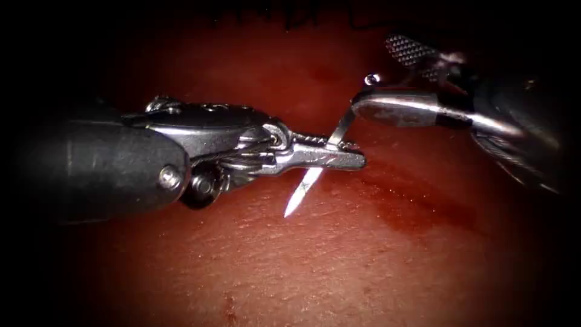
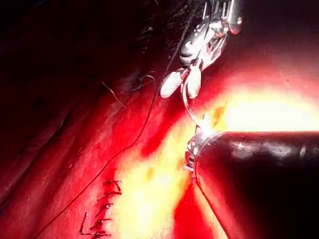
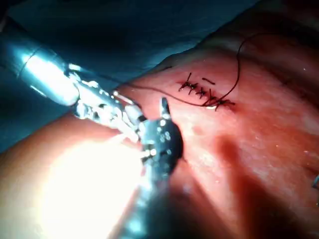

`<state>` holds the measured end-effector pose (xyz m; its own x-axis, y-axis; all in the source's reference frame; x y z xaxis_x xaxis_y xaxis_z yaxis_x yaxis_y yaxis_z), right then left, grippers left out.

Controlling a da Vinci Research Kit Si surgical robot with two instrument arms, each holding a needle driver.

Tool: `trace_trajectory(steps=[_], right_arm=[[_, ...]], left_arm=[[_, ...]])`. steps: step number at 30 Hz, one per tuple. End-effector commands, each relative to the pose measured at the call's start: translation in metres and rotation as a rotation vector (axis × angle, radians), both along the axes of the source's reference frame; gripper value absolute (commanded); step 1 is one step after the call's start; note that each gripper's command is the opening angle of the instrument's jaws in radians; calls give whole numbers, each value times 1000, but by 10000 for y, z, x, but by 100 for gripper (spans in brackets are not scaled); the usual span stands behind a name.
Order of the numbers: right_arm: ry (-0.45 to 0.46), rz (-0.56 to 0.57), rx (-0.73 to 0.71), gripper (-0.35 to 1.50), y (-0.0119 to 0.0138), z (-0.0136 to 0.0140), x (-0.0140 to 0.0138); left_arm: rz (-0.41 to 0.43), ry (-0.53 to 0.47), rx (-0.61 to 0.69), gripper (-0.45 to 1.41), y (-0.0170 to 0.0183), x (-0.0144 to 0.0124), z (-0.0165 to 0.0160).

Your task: Wound Closure

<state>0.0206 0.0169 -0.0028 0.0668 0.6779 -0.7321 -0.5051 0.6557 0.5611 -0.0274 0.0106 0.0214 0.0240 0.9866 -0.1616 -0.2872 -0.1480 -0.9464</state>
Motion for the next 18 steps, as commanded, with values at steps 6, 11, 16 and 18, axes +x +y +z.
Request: trace_trajectory(steps=[6,11,16,18], right_arm=[[23,26,50,73,-7,12,16],[20,67,85,34,-12,20,18],[18,71,83,29,-14,21,25],[19,71,82,29,-15,22,27]], left_arm=[[-63,-15,-18,-45,-2,-5,5],[-98,-2,-32,-45,-3,-5,6],[-110,5,-32,-45,-3,-6,6],[-114,5,-33,-45,-3,-6,6]])
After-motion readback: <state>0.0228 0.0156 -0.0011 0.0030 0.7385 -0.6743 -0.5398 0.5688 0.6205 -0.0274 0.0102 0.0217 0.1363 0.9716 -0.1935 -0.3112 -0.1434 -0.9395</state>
